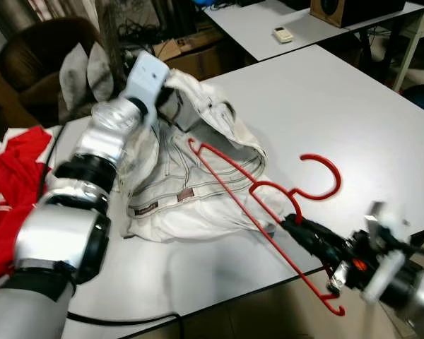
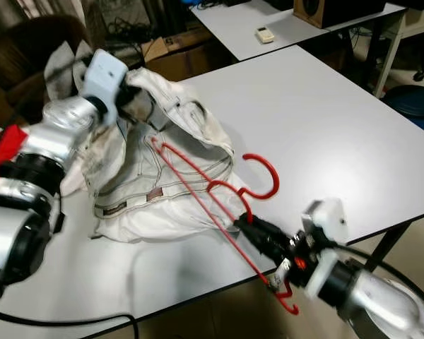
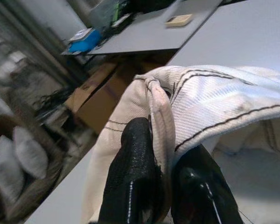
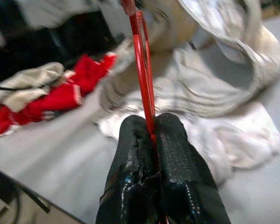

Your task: Hang hanger

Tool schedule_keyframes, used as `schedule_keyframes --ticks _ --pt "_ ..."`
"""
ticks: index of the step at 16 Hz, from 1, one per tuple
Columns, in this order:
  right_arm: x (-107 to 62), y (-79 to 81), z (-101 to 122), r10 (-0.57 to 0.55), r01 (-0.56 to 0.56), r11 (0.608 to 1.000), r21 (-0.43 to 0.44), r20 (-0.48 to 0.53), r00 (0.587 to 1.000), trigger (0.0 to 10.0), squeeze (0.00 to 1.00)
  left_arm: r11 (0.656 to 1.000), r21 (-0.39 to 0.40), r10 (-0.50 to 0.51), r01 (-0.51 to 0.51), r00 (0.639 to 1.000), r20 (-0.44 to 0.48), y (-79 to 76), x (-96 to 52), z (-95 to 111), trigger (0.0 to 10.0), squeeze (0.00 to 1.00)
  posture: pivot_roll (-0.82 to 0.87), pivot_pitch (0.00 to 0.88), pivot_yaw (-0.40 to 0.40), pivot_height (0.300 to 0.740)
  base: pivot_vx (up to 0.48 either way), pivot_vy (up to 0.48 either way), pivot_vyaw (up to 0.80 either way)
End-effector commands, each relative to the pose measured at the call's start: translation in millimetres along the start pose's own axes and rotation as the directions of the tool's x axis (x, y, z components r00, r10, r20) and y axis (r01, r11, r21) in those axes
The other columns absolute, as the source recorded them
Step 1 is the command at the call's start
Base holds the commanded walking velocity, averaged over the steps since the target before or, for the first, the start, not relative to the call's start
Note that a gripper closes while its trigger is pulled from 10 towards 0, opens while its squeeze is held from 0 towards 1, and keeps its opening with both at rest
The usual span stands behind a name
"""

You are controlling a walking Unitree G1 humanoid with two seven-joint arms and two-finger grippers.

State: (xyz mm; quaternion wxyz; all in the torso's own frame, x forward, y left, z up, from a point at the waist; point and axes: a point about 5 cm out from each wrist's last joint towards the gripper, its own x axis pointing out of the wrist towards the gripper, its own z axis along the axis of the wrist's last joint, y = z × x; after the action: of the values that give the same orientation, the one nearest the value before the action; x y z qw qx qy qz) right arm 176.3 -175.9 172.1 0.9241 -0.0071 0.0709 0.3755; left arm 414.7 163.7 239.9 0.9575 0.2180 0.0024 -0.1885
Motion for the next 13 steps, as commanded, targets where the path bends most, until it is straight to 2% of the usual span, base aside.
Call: schedule_keyframes --ticks 1,5,7,8,9,10,12,13 --pt "9.2 -10.1 -7.9 -0.077 0.078 0.996 0.039 -0.034 0.997 10.0 0.0 0.998 0.052 -0.048 0.046 0.998 0.031 4.0 -0.9 12.7 0.0 0.0 -0.22 0.0 0.209 0.74 0.0 0.0 0.0" --pt "42.4 -39.7 -18.3 -0.189 0.194 0.971 0.138 -0.052 0.981 10.0 0.0 0.984 0.115 -0.137 0.135 0.99 0.016 0.8 -0.2 19.7 0.0 0.0 -0.22 0.0 0.221 0.74 0.0 0.0 0.0" --pt "54.8 -54.9 -13.9 -0.226 0.234 0.964 0.129 -0.072 0.971 10.0 0.0 0.975 0.165 -0.147 0.148 0.989 -0.014 7.8 -2.7 20.5 0.0 0.0 -0.2 0.0 0.213 0.74 0.0 0.0 0.0" --pt "59.2 -64.7 2.7 -0.25 0.251 0.96 0.123 -0.019 0.968 10.0 0.0 0.963 0.21 -0.159 0.168 0.985 -0.061 13.8 -6.4 16.5 0.0 0.0 -0.19 0.0 0.205 0.74 0.0 0.0 0.0" --pt "59.7 -66.9 6.7 -0.256 0.255 0.96 0.119 -0.005 0.967 10.0 0.0 0.96 0.222 -0.161 0.174 0.984 -0.074 15.1 -7.3 15.3 0.0 0.0 -0.19 0.0 0.205 0.74 0.0 0.0 0.0" --pt "59.5 -76.8 29.8 -0.281 0.273 0.957 0.094 0.08 0.956 10.0 0.0 0.932 0.286 -0.181 0.222 0.97 -0.163 23.7 -14.2 5.9 0.0 0.0 -0.18 0.0 0.191 0.74 0.0 0.0 0.0" --pt "59.1 -94.5 63.6 -0.315 0.305 0.949 0.079 0.189 0.93 10.0 0.0 0.9 0.321 -0.221 0.296 0.943 -0.25 36.7 -23.7 1.6 0.0 0.0 -0.18 0.0 0.191 0.74 0.0 0.0 0.0" --pt "59.4 -102.9 79.0 -0.323 0.313 0.946 0.081 0.233 0.917 10.0 0.0 0.893 0.311 -0.248 0.324 0.933 -0.259 42.2 -26.6 6.7 0.0 0.0 -0.18 0.0 0.193 0.74 0.0 0.0 0.0"
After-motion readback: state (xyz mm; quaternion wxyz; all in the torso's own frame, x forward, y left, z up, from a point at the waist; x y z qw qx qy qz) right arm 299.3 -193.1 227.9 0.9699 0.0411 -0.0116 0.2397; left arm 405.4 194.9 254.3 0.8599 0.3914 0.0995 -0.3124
